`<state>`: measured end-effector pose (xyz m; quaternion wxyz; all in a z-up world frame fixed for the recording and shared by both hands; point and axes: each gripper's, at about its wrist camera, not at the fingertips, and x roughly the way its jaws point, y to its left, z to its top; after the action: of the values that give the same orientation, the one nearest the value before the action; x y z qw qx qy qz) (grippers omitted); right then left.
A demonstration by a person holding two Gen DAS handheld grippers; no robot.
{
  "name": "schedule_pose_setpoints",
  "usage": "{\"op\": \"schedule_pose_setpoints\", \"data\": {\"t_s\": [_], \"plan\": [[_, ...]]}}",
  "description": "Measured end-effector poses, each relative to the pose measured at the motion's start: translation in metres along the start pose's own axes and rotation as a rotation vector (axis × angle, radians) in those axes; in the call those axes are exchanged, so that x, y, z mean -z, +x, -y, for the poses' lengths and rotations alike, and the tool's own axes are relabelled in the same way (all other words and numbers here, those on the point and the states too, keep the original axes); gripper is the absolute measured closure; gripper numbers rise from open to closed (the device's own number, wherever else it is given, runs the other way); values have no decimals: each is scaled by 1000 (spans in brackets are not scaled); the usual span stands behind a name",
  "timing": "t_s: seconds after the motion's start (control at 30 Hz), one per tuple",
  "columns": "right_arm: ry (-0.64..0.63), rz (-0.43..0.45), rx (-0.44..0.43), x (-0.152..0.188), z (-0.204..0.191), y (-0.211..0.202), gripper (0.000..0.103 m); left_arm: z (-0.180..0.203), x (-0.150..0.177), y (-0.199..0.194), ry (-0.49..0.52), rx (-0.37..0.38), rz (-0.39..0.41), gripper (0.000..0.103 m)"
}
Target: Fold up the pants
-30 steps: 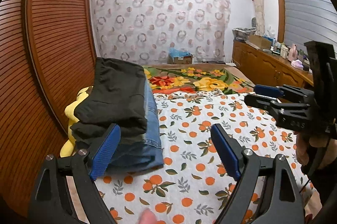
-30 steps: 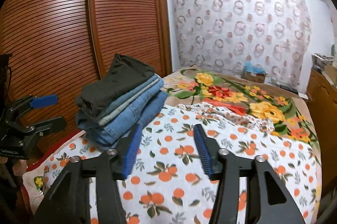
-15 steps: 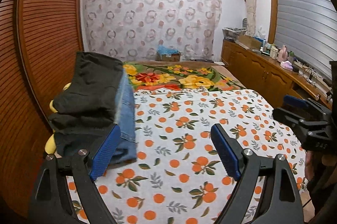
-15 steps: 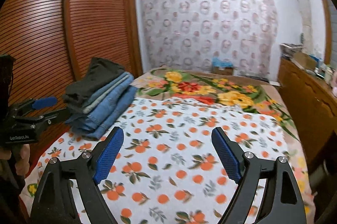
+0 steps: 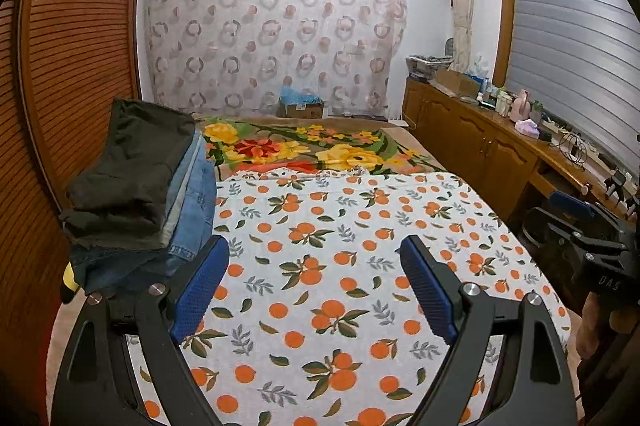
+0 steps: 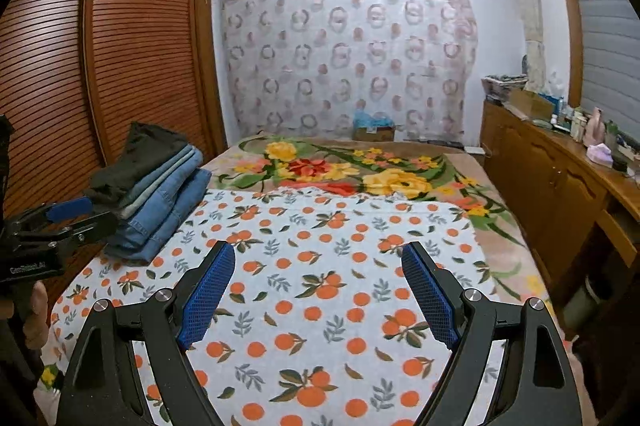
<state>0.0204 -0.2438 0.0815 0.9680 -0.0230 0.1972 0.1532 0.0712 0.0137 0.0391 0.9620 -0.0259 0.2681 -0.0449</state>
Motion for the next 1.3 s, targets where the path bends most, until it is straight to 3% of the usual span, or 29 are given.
{"op": "schedule_pose_setpoints", "data": {"t_s": [0.63,1.3], "plan": [[18,134,22,2,0,-38,16,12,-23,-48,35,-24,102,15],[16,125,19,7,0,-28,16,11,-20,-53,47,-49,112,15]]}}
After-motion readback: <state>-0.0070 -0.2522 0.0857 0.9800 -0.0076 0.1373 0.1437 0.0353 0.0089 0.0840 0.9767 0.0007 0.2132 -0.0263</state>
